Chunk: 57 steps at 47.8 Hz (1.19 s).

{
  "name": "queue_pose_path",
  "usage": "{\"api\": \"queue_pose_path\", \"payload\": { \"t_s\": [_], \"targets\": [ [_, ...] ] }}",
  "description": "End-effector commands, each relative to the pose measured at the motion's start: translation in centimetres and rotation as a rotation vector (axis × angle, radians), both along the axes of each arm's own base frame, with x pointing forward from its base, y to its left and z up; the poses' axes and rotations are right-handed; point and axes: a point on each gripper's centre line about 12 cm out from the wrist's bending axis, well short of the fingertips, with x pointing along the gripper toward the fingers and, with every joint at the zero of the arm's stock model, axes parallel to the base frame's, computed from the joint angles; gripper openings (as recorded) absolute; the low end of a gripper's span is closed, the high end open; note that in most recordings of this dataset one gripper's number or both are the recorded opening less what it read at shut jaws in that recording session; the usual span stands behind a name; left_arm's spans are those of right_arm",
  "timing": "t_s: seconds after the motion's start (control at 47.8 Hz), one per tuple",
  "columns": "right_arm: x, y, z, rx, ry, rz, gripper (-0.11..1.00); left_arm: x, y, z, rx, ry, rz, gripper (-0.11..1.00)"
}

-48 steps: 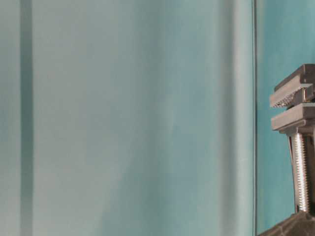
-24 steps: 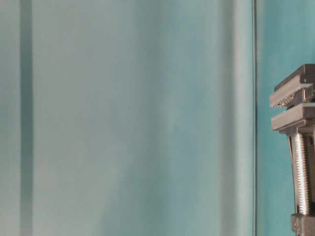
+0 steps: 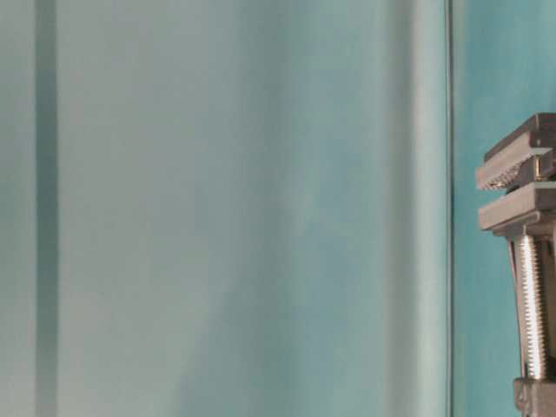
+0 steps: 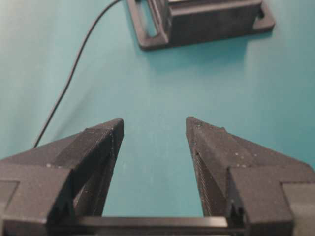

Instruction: Insert the USB cable into the fixed female connector.

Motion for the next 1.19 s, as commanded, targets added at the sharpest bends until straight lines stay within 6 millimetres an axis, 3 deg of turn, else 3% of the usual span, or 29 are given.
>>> {"api": "queue_pose_path", "payload": {
  "t_s": [0.0,0.293,0.899,1.171],
  "targets": [
    [-0.2,0.1,0.0,0.004,-0.001,0.009,0.59,0.0,0.0,0.7,0.011,-0.032,-0.004,0.02],
    [-0.9,0.4,0.1,0.016,-0.023,0.026,0.59,-0.1,0.5,0.9,0.028,0.033,0.017,0.02],
    [-0.9,0.5,0.1,0.017,-0.018,0.031,0.59,-0.6,3.0,1.5,0.023,-0.095,0.191,0.02],
    [-0.9,0.5,0.1,0.015,-0.019,0.031,0.59,-1.2,2.7,-2.3,-0.035,-0.407,0.179,0.02]
  ]
}}
